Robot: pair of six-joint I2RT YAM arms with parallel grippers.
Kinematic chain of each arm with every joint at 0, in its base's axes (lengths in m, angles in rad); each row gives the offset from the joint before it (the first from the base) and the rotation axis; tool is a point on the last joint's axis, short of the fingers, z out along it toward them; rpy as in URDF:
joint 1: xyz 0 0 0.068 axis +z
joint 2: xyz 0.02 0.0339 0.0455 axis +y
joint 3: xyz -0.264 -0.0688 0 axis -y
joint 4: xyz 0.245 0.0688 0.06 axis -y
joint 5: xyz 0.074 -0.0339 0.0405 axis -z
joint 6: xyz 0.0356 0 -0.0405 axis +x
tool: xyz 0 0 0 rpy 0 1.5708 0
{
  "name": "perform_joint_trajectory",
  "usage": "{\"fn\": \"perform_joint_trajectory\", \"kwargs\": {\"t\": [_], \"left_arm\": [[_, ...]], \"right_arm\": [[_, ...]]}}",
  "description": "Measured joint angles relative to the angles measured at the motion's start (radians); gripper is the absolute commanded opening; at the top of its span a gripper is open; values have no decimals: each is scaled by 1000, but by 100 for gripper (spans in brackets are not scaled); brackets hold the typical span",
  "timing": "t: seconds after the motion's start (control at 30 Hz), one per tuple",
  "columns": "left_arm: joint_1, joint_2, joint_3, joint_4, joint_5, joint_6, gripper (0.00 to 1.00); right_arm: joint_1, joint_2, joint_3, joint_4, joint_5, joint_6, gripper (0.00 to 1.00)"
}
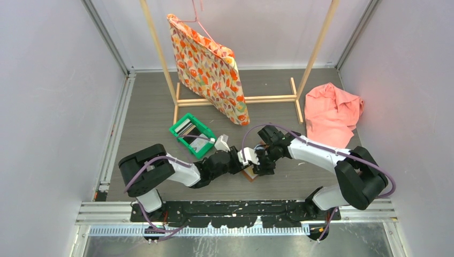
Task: Put the credit cards into the card holder
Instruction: Open the card holder at the center of the board.
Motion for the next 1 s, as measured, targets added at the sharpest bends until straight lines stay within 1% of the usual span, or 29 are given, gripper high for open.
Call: {"fn": "perform_joint_trajectory", "kwargs": {"t": [0.07, 0.1, 0.17, 0.23, 0.27, 0.33, 0.43, 0.5, 0.57, 0.7, 0.77, 0.87, 1.0], "left_arm": [[7, 18, 19, -3, 6, 3, 4], [10, 24, 25, -4, 11, 2, 1], [20, 27, 28, -7, 24, 2, 0], [34, 27, 31, -28, 35, 5, 0], [41, 26, 33, -47, 42, 6, 0], [54, 9, 40, -114, 51, 19, 0], [67, -55, 74, -267, 64, 63, 0], [74, -92, 113, -354, 72, 97, 0], [87, -126, 179, -459, 93, 143, 0], [119, -127, 309, -608, 188, 224, 0], [136, -100, 376, -673, 241, 265, 0], [150, -27, 454, -731, 307, 302, 0], [158, 59, 503, -803, 365, 339, 0]], "right_arm": [[-13, 0, 25, -40, -26, 0, 63], [-24, -4, 41, -64, -45, -2, 63], [-65, -18, 77, -119, -98, -8, 63], [-143, -42, 116, -176, -164, -10, 61], [-182, -50, 130, -193, -194, -6, 60], [-264, -64, 154, -209, -242, 24, 52], [-351, -54, 161, -182, -254, 138, 40], [-361, -24, 164, -162, -242, 211, 35], [-361, 42, 186, -149, -227, 287, 33], [-359, 165, 234, -143, -198, 378, 33], [-360, 201, 251, -148, -187, 417, 33], [-372, 209, 266, -160, -193, 452, 35], [-397, 209, 282, -165, -207, 483, 38]]}}
